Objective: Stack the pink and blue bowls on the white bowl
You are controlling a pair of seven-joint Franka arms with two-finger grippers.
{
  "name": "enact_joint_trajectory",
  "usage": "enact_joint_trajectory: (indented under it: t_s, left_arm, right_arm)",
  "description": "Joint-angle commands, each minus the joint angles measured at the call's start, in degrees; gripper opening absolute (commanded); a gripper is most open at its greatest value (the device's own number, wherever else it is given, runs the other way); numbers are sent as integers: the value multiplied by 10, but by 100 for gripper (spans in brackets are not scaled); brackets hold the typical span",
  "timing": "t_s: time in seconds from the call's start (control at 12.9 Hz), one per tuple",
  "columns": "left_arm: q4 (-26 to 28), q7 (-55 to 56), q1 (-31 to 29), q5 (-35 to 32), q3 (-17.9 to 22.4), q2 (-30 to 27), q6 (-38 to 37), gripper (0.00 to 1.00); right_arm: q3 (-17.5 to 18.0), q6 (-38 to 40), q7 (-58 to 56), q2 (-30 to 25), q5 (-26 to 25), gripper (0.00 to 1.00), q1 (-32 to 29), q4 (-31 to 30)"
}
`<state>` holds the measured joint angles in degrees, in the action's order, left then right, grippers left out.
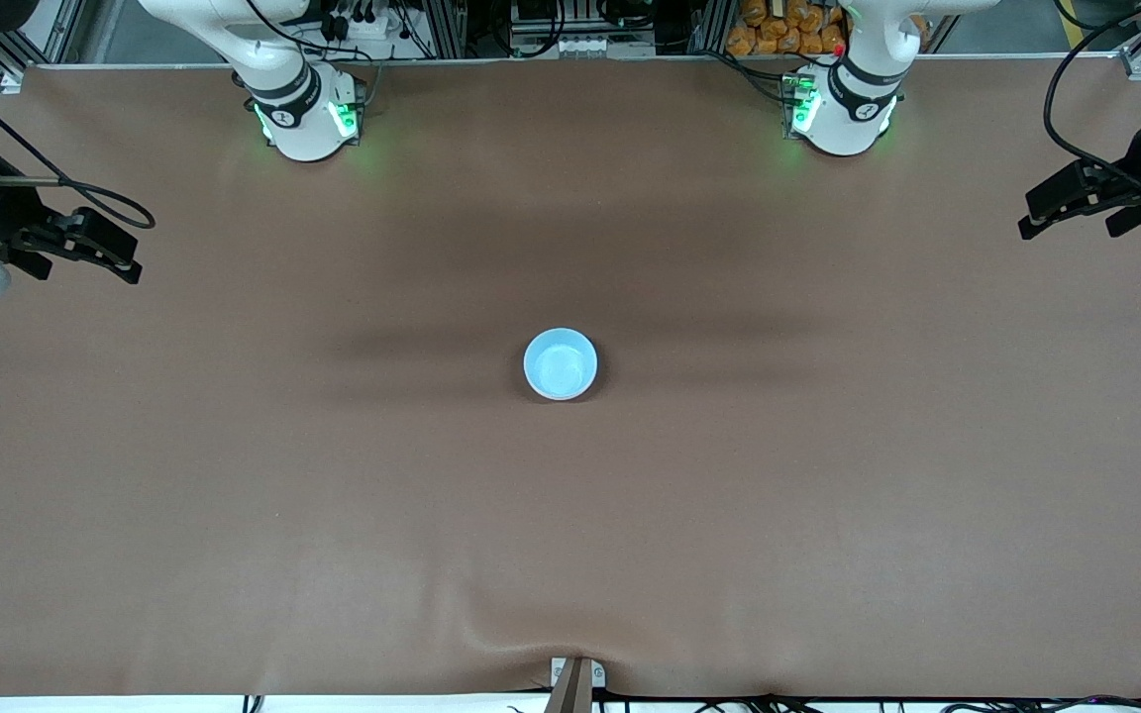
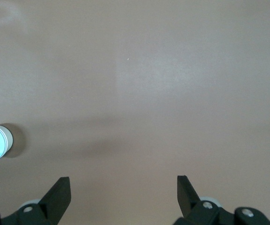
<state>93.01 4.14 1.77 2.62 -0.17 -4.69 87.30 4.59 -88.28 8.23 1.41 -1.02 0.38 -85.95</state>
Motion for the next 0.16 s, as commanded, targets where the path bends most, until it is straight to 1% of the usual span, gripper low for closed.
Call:
enact_joint_trajectory:
  t_s: [0.0, 0.08]
  left_arm:
    - [-1, -16, -1, -9, -18, -8, -11, 100]
    - [-1, -14, -1, -18, -24, -8, -15, 100]
  right_arm:
    - [3, 12, -8, 8, -9, 100, -3, 18]
    - [3, 12, -8, 8, -9, 100, -3, 18]
